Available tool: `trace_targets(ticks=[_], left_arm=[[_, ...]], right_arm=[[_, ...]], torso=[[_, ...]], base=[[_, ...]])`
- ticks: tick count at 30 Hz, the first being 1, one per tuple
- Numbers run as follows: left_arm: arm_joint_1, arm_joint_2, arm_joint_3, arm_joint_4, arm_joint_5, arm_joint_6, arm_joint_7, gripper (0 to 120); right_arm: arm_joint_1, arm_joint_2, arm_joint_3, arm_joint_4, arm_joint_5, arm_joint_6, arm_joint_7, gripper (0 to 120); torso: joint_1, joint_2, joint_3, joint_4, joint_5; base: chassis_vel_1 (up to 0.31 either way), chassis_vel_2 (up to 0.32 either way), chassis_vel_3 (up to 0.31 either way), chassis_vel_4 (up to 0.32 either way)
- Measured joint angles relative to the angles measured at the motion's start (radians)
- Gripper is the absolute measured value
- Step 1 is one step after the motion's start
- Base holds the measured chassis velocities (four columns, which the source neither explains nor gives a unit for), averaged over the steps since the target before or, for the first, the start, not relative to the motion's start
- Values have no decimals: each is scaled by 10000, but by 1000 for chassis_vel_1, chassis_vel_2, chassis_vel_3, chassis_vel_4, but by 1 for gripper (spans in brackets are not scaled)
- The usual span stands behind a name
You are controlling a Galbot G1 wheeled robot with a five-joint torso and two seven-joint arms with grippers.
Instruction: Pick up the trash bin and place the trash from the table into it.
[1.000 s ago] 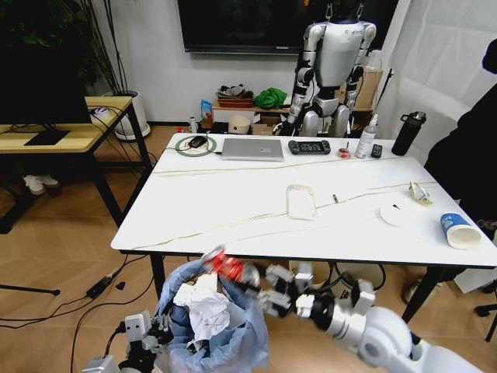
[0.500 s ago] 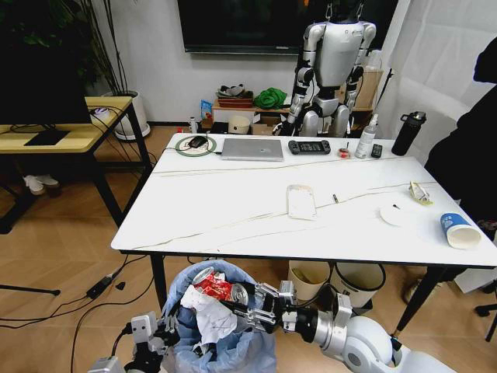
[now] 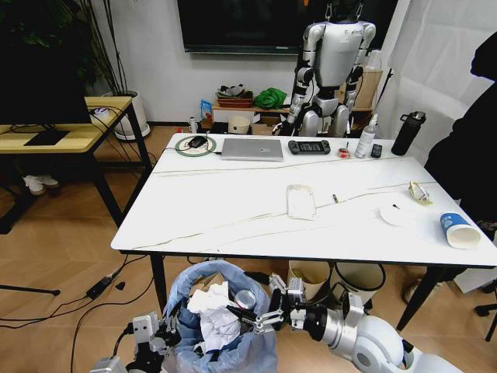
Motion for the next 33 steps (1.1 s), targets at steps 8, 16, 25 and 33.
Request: trace_targets(ticks=[8, 16, 25, 33], left_arm=[[20, -14, -176, 68, -12, 0, -62, 0], [55, -81, -234, -62, -31, -1, -63, 0], [57, -188, -245, -75, -3, -17, -64, 0], [62, -325, -219, -97, 110, -70, -47, 0]], right_arm=[[913, 772, 1433, -1027, 146, -213, 2219, 100], [1899, 1240, 1882, -2300, -282, -549, 3464, 100], [2914, 1358, 1310, -2913, -3067, -3021, 5399, 100], [3672, 1783, 534, -3763, -3794, -3575, 5989, 100]], torso=[[0, 0, 1, 1, 0], [0, 0, 1, 1, 0], [1, 0, 1, 0, -1], [1, 0, 1, 1, -1]], base=[[0, 0, 0, 0], [0, 0, 0, 0], [0, 0, 0, 0], [0, 0, 0, 0]])
